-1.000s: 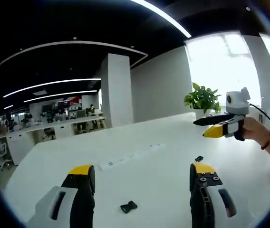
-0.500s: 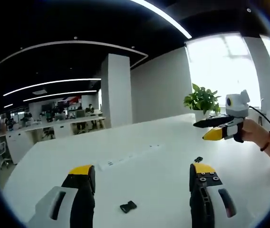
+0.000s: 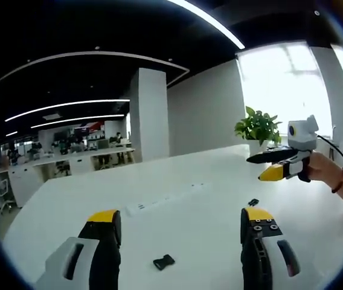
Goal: Snap the two parts of the plastic buckle together until the buckle closes and remains connected.
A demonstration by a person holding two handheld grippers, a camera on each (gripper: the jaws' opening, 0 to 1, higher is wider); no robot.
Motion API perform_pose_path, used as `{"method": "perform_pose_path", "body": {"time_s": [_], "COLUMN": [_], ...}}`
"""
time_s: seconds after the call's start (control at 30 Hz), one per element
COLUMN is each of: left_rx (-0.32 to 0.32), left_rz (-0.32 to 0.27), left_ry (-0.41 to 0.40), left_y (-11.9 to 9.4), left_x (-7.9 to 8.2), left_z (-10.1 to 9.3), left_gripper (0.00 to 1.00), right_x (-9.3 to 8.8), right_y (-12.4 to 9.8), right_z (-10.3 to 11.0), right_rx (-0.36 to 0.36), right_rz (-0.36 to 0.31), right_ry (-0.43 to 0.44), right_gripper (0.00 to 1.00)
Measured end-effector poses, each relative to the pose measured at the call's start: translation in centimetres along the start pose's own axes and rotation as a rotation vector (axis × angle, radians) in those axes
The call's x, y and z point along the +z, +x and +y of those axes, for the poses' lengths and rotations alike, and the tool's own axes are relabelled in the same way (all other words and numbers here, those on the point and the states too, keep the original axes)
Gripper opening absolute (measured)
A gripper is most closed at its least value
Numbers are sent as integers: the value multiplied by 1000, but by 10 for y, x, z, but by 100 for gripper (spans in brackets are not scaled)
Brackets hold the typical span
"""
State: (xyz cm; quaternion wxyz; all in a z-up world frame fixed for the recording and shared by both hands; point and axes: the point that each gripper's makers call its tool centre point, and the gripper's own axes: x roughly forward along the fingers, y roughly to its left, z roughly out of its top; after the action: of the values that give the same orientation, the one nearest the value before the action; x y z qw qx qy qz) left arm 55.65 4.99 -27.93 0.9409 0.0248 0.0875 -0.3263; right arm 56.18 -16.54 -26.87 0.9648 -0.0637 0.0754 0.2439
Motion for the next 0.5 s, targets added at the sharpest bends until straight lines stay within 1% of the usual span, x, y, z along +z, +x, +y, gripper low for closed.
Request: {"method": "perform_pose_path", "body": {"time_s": [0.13, 0.17, 0.23, 0.27, 0.4, 0.5], "left_rx": [0, -1, 1, 1, 9, 9], "left_rz": [2, -3, -39, -41, -22, -18], "left_ry": [-5, -6, -10, -14, -22, -27], "left_y": [0, 0, -1, 0, 1, 1], "left_x": [-2, -2, 0, -1, -7, -8], "left_z": [3, 4, 5, 6, 11, 12], "left_gripper": [82, 82, 81, 81, 81, 81], "right_x": [0, 0, -1, -2, -4, -4], "right_y": [1, 1, 1, 1, 1, 1], "right_z": [-2, -2, -1, -1, -1, -2], "right_rx": [-2, -2, -3, -2, -2, -3], "right_rz": [-1, 0, 6, 7, 12, 9], "right_ry": [-2, -3, -6, -6, -6, -5], "right_gripper": [76, 76, 76, 76, 76, 76]}}
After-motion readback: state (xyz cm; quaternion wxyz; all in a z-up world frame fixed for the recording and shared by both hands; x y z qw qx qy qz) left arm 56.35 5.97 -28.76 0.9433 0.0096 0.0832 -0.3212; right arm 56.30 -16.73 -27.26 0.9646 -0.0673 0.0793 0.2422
